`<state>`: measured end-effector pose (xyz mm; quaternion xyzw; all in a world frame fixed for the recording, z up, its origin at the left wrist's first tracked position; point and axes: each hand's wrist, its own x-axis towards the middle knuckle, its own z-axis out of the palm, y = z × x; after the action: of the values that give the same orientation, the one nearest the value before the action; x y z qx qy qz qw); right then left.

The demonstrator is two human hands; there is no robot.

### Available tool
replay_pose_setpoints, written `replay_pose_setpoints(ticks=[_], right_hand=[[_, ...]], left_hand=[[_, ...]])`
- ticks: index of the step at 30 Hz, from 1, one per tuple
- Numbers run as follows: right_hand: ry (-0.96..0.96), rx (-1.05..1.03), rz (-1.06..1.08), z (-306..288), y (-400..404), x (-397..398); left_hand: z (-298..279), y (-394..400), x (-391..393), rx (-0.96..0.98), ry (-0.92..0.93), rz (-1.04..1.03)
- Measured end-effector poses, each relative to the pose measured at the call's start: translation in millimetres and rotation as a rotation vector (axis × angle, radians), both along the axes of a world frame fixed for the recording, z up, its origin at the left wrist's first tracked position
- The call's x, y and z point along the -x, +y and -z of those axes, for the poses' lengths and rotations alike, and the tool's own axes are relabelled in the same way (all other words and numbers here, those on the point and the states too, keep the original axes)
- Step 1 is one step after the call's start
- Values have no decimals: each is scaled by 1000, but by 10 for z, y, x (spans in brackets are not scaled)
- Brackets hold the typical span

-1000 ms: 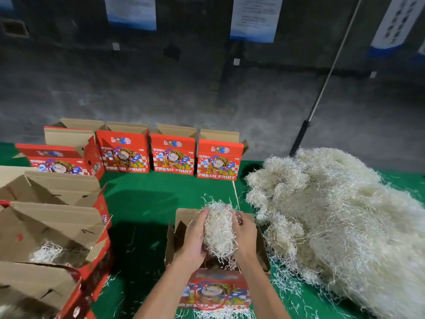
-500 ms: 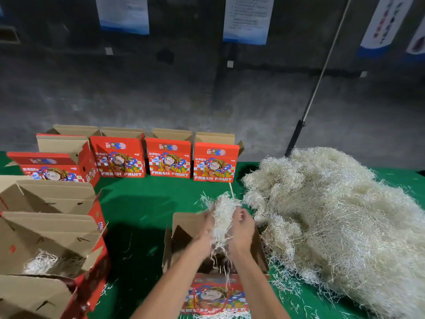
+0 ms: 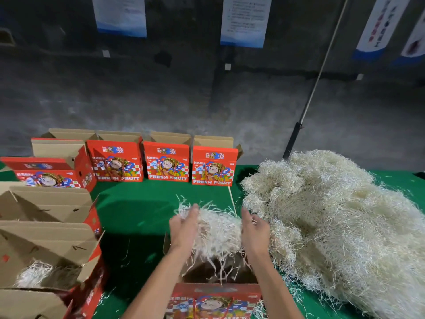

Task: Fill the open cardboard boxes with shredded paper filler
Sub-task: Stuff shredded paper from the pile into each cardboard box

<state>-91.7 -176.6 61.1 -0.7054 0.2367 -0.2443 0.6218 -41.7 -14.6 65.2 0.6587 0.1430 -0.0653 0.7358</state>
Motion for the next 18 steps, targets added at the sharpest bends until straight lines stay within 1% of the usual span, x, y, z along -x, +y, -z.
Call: replay_pose_setpoints(ticks=[1, 2, 3, 5, 6, 7, 8, 9, 11, 12, 13, 14, 16, 17, 18], right_hand=[[-23, -60, 48, -20, -50, 21], [-43, -101, 82, -37, -27, 19], [-43, -109, 87, -26, 46, -21], [8, -10, 11, 24, 290, -106], [37, 79, -38, 62, 392, -125], [43, 159, -74, 88, 434, -119], [39, 197, -90, 74, 404, -106], [19, 192, -62, 35, 302, -72], [-40, 77, 16, -37, 4, -22], [-63, -7, 51, -71, -120, 3], [-59, -29, 61, -109, -184, 19], [-65, -27, 33, -144, -135, 32], [-31, 35, -80, -130, 175, -22], [-14, 75, -139, -102, 339, -42], [-8, 122, -168, -83, 466, -43]], left_hand=[[-12, 66, -97, 68, -14, -47], [-69, 86, -114, 158, -19, -48], [-124, 8, -84, 193, -11, 20], [-60, -254, 113, 153, 107, 253], [30, -362, 212, 69, 125, 338], [142, -360, 299, -18, 79, 320], [168, -343, 265, -57, 72, 238], [153, -267, 167, -51, 62, 175], [30, 3, -52, 97, 71, 43], [-20, 99, -120, 167, 86, 1], [-76, 146, -160, 210, 88, -3], [-142, 116, -117, 184, 99, 76], [-197, -121, 90, 86, 105, 369], [-156, -265, 194, 74, 103, 450], [-98, -361, 254, 87, 100, 417]])
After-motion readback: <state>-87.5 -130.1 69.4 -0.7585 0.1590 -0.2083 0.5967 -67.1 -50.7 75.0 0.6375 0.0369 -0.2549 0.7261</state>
